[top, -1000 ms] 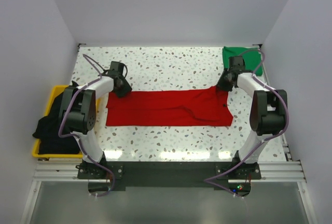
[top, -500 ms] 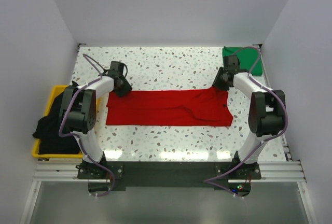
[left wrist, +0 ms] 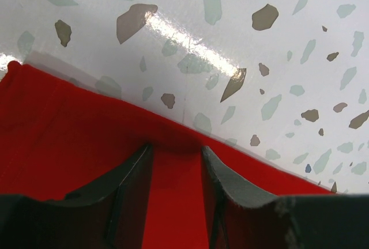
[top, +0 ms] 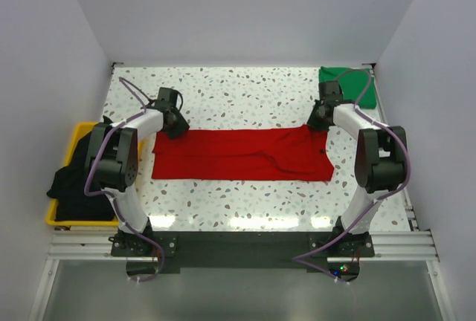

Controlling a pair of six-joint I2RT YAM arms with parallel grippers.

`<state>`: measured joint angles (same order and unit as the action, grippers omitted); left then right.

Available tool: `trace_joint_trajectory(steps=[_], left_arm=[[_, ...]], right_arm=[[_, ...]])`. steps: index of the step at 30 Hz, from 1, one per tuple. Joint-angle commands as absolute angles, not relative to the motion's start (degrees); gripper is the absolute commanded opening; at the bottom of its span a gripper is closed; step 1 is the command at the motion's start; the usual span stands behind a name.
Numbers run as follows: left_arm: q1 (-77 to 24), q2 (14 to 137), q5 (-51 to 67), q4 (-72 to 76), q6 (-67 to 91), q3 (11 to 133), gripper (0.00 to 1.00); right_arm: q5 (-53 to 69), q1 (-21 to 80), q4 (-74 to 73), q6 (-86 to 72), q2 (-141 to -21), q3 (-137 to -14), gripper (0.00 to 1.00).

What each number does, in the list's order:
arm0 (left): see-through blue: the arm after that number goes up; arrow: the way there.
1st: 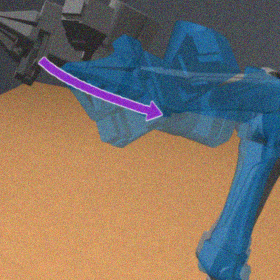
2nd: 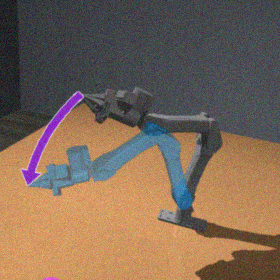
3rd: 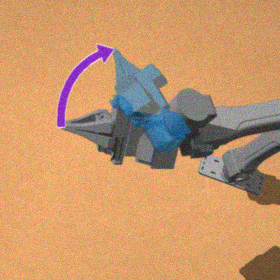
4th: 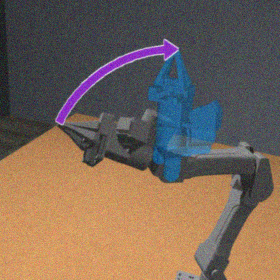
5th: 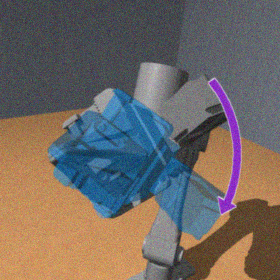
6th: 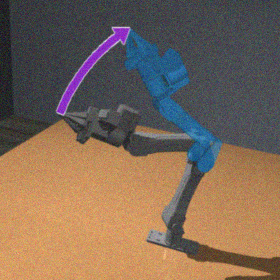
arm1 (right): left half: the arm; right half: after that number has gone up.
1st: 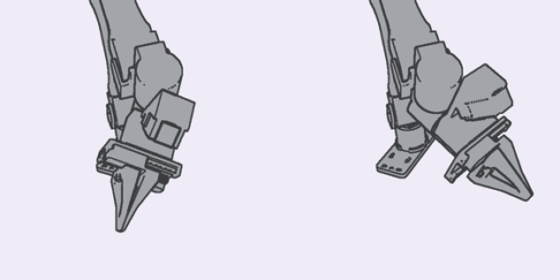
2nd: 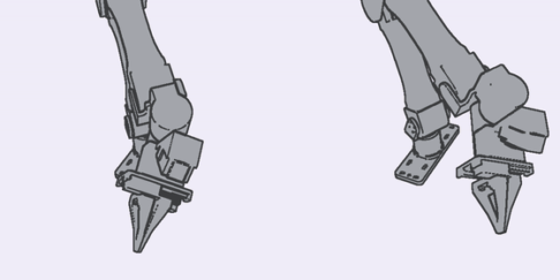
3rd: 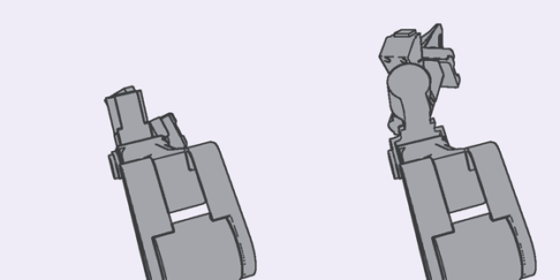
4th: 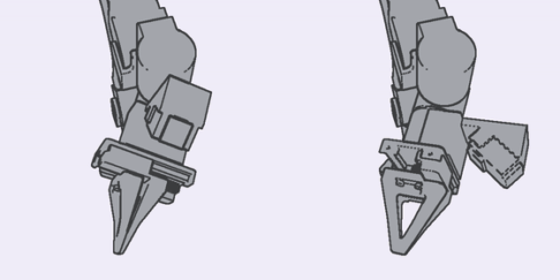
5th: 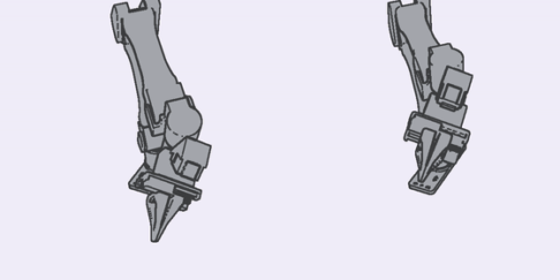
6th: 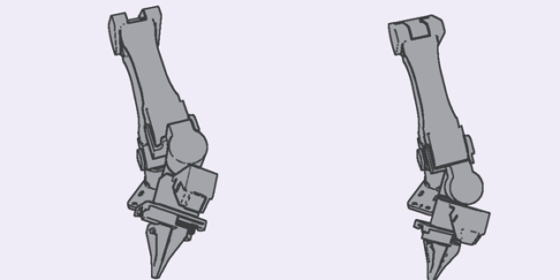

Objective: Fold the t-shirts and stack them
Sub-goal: Fold the tshirt

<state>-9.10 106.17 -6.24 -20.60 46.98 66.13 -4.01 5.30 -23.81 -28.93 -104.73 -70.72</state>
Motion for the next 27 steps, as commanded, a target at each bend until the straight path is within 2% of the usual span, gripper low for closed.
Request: trace_joint_trajectory(steps=[1,12,24,27], left_arm=[[-8.4,107.8,-7.5,-20.1,48.0,66.5,0.43],[-7.4,107.4,-7.0,-20.1,48.2,65.7,0.43],[-7.4,105.7,-4.8,-19.7,46.0,68.8,0.45],[-7.4,104.1,-4.4,-19.9,44.8,70.4,0.48]], right_arm=[[-6.8,4.6,-25.3,-28.8,-103.1,-72.2,0.0],[-7.8,1.9,-25.2,-28.7,-95.8,-66.2,0.0],[-8.6,1.8,-24.4,-29.2,-99.9,-63.6,0.0],[-8.4,1.5,-25.3,-29.1,-99.1,-64.7,0.07]])
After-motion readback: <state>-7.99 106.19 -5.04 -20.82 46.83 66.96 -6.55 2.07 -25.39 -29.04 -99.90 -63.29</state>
